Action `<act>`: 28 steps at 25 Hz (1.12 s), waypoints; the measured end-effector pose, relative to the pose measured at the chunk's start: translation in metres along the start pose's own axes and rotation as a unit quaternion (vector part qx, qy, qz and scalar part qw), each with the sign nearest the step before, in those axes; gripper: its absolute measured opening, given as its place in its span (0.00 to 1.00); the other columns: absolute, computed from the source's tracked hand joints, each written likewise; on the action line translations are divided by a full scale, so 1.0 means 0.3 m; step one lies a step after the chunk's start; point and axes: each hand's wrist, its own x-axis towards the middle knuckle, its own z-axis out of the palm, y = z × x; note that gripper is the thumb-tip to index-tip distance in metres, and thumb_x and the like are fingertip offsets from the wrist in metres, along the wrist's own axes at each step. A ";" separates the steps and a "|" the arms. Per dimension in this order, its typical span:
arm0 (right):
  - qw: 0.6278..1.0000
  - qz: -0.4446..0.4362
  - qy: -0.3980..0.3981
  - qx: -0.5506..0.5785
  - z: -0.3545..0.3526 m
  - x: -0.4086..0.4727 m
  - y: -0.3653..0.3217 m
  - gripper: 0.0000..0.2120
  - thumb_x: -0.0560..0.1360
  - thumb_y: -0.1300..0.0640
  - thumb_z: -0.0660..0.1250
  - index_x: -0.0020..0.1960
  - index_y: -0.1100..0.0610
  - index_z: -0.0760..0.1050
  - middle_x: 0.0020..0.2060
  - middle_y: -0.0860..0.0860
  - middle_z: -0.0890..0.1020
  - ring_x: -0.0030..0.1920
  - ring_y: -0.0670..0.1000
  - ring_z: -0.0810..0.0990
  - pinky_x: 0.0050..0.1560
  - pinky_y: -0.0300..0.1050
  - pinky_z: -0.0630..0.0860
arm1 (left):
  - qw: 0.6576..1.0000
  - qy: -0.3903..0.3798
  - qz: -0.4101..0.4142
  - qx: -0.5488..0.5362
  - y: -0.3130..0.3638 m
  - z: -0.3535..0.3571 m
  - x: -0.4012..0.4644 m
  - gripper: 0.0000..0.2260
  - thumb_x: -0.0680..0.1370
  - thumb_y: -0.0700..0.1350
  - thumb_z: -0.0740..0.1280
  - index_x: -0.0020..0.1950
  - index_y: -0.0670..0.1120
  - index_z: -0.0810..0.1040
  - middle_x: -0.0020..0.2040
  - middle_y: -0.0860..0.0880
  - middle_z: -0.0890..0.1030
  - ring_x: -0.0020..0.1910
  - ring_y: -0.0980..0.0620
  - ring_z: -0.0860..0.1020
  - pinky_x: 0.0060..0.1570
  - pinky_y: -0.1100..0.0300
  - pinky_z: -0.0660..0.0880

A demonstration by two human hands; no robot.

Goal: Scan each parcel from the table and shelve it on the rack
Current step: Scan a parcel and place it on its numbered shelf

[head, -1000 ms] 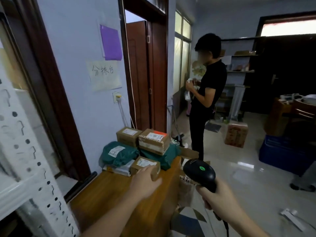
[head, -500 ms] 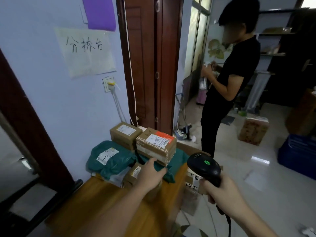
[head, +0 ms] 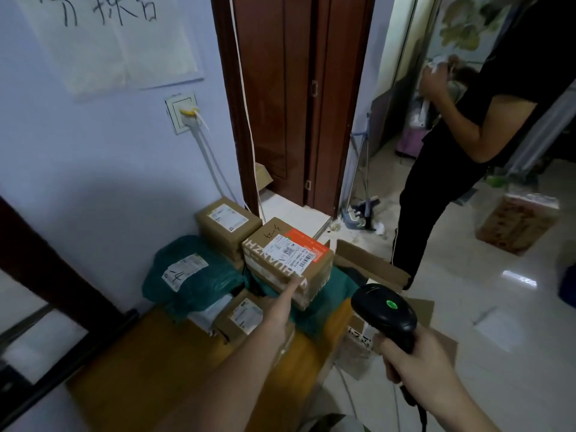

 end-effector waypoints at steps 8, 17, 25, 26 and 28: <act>0.996 0.053 -0.045 0.053 0.012 0.155 0.049 0.09 0.75 0.63 0.71 0.51 0.53 0.76 0.22 0.55 0.80 0.23 0.49 0.78 0.28 0.38 0.74 | 0.998 0.057 -0.035 -0.004 -0.040 0.134 0.195 0.49 0.69 0.64 0.79 0.80 0.47 0.58 0.70 0.40 0.73 0.71 0.38 0.72 0.74 0.40 0.68; 0.993 0.071 -0.072 0.056 0.036 0.196 0.049 0.10 0.75 0.62 0.70 0.52 0.50 0.75 0.22 0.58 0.79 0.24 0.50 0.78 0.34 0.42 0.74 | 0.998 0.045 -0.033 0.004 -0.072 0.136 0.246 0.50 0.68 0.66 0.78 0.80 0.54 0.54 0.73 0.41 0.72 0.70 0.38 0.73 0.72 0.37 0.68; 0.994 0.071 -0.070 0.053 0.050 0.203 0.065 0.03 0.76 0.62 0.70 0.48 0.58 0.77 0.23 0.57 0.78 0.23 0.50 0.76 0.29 0.40 0.74 | 0.999 0.024 -0.043 0.014 -0.096 0.113 0.282 0.56 0.61 0.71 0.78 0.81 0.56 0.54 0.71 0.43 0.73 0.67 0.41 0.76 0.70 0.41 0.72; 0.994 0.070 -0.070 0.048 0.049 0.203 0.070 0.03 0.76 0.62 0.70 0.46 0.60 0.76 0.22 0.57 0.78 0.23 0.50 0.77 0.30 0.40 0.74 | 0.999 0.023 -0.042 0.016 -0.098 0.113 0.286 0.56 0.61 0.72 0.78 0.81 0.56 0.54 0.70 0.43 0.74 0.67 0.41 0.76 0.70 0.41 0.72; 0.995 0.062 -0.071 0.035 0.046 0.204 0.085 0.06 0.76 0.62 0.70 0.42 0.61 0.75 0.22 0.56 0.78 0.23 0.51 0.77 0.31 0.40 0.75 | 0.999 0.021 -0.038 0.015 -0.102 0.113 0.289 0.55 0.62 0.71 0.78 0.81 0.56 0.55 0.70 0.43 0.74 0.67 0.41 0.76 0.70 0.41 0.72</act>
